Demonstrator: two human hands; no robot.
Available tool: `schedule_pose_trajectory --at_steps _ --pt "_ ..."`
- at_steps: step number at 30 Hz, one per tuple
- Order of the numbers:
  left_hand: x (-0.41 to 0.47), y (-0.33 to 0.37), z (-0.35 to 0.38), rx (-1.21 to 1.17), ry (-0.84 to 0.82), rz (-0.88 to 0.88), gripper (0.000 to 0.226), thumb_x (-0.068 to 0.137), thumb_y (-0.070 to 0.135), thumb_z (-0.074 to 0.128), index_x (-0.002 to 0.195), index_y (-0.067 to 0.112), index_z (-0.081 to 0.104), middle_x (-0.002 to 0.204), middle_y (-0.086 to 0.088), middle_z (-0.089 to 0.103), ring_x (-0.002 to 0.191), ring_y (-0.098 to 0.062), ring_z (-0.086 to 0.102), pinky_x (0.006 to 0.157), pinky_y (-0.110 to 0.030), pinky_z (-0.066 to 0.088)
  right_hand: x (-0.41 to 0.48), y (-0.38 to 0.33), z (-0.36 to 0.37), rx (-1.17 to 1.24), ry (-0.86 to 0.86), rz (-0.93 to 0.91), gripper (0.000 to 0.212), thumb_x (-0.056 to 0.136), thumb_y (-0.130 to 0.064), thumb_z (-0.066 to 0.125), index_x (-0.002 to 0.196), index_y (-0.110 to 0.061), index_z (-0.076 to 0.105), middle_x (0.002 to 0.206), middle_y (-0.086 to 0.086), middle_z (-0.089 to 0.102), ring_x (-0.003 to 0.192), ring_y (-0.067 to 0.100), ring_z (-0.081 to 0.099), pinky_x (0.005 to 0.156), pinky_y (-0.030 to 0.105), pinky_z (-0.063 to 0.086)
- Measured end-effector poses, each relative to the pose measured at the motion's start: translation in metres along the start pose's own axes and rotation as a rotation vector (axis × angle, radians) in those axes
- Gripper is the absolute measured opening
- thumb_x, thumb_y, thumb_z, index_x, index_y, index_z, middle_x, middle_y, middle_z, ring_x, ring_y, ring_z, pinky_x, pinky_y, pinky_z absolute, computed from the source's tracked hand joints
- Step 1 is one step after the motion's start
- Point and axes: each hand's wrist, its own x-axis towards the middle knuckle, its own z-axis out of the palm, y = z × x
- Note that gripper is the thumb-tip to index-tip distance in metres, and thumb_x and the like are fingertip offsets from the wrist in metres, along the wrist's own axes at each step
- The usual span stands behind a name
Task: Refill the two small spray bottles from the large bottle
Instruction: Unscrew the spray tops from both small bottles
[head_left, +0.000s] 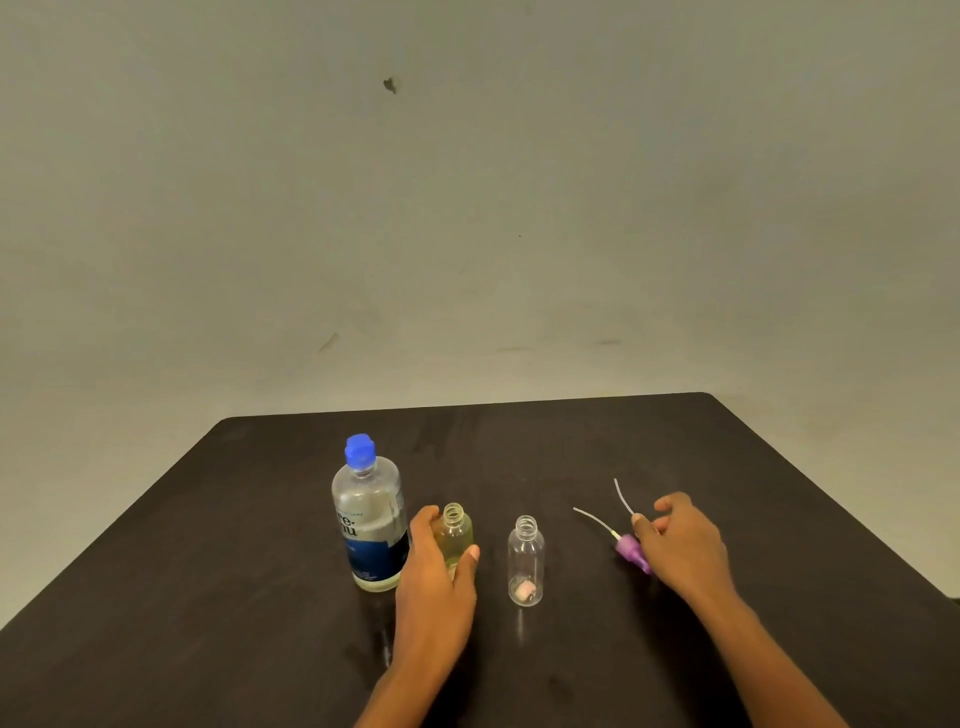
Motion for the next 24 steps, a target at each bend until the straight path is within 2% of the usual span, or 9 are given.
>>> schedule_pose_trajectory --at_steps 2,6,10,14,18,21,22,24 --pt "-0.001 0.002 -0.001 -0.011 0.008 0.004 0.064 0.088 0.016 0.063 0.141 0.019 0.028 0.137 -0.001 0.049 0.124 -0.015 0.048 0.106 -0.034 0.039 0.0 -0.001 -0.001 -0.002 0.002 0.004 0.031 0.092 -0.031 0.056 0.115 -0.01 0.052 0.1 0.006 0.063 0.086 0.019 0.055 0.071 0.029 0.038" --pt "-0.001 0.009 -0.006 -0.017 0.024 0.036 0.068 0.086 0.014 0.065 0.143 0.016 0.027 0.145 0.0 0.041 0.133 -0.014 0.039 0.109 -0.027 0.03 -0.001 -0.003 -0.003 0.018 -0.001 0.0 0.03 0.095 -0.031 0.052 0.114 -0.008 0.052 0.094 0.002 0.056 0.086 0.018 0.05 0.073 0.03 0.036" --pt "-0.001 0.019 -0.013 -0.015 0.07 0.108 0.066 0.087 0.015 0.064 0.143 0.017 0.029 0.146 0.002 0.038 0.135 -0.013 0.035 0.108 -0.024 0.027 -0.002 -0.008 -0.006 0.013 -0.029 0.017 0.029 0.098 -0.031 0.048 0.114 -0.007 0.05 0.099 0.006 0.054 0.085 0.019 0.047 0.071 0.029 0.034" --pt "-0.002 0.034 -0.022 -0.043 0.136 0.229 0.054 0.087 0.015 0.063 0.135 0.023 0.039 0.133 0.01 0.044 0.119 -0.001 0.037 0.099 -0.02 0.031 0.001 -0.013 -0.009 -0.005 -0.048 0.034 0.035 0.098 -0.035 0.045 0.119 -0.007 0.049 0.115 0.011 0.058 0.094 0.023 0.05 0.075 0.029 0.034" --pt "0.002 0.046 -0.036 -0.025 0.244 0.368 0.042 0.086 0.011 0.064 0.123 0.022 0.05 0.119 0.014 0.05 0.111 0.001 0.045 0.093 -0.017 0.033 -0.002 -0.024 -0.012 0.02 0.094 -0.062 0.036 0.096 -0.033 0.049 0.121 -0.007 0.051 0.125 0.018 0.052 0.113 0.034 0.05 0.09 0.037 0.039" --pt "0.008 0.052 -0.047 0.028 0.324 0.458 0.037 0.083 0.006 0.066 0.117 0.017 0.055 0.112 0.01 0.053 0.099 0.008 0.041 0.088 -0.005 0.029 -0.008 -0.042 -0.014 0.061 0.151 -0.15 0.036 0.096 -0.032 0.05 0.124 -0.009 0.05 0.128 0.015 0.048 0.116 0.032 0.048 0.092 0.036 0.039" --pt "0.01 0.053 -0.05 0.043 0.342 0.47 0.037 0.082 0.005 0.067 0.116 0.015 0.056 0.109 0.011 0.053 0.095 0.007 0.041 0.088 -0.005 0.029 -0.01 -0.048 -0.015 0.074 0.15 -0.172 0.036 0.096 -0.032 0.05 0.124 -0.01 0.049 0.129 0.014 0.048 0.116 0.03 0.048 0.091 0.036 0.039" --pt "0.014 0.054 -0.055 0.08 0.369 0.48 0.037 0.082 0.006 0.068 0.115 0.016 0.056 0.106 0.017 0.05 0.085 -0.001 0.044 0.088 -0.017 0.035 -0.013 -0.06 -0.014 0.096 0.136 -0.212 0.036 0.096 -0.033 0.05 0.125 -0.012 0.048 0.131 0.012 0.046 0.117 0.028 0.048 0.092 0.036 0.04"
